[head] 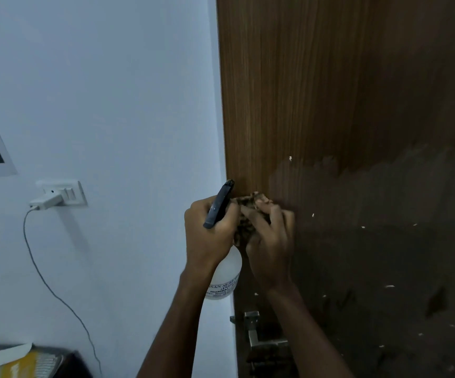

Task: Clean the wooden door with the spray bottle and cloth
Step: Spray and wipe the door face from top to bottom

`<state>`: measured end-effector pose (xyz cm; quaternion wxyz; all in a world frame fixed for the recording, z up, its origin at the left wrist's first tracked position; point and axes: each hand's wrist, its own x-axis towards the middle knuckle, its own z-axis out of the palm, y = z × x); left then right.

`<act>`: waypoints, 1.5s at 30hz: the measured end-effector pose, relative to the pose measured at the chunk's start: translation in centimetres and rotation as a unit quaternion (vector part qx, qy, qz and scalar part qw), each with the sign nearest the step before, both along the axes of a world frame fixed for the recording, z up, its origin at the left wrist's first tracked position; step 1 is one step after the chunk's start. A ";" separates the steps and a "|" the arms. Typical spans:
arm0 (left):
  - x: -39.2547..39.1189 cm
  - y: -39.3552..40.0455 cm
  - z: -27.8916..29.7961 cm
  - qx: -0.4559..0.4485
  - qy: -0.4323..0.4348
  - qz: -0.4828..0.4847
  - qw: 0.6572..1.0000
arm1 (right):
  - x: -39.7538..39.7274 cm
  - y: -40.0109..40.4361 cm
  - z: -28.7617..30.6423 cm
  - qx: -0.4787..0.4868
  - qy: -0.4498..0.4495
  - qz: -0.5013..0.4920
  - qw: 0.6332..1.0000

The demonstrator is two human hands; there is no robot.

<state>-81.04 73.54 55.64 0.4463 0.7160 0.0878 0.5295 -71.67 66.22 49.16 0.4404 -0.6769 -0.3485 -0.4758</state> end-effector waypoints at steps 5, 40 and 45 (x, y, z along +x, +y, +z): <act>0.7 -1.5 -0.8 -0.018 -0.002 -0.002 1.000 | 2.1 -0.4 8.4 0.063 0.001 0.020 0.998; 6.0 -7.6 -2.6 0.073 0.167 0.059 0.981 | 10.2 -11.1 16.2 -0.038 -0.044 0.042 0.997; 6.3 -8.2 -2.7 0.104 0.108 0.063 0.987 | 10.6 -9.5 10.5 0.013 -0.072 0.002 0.997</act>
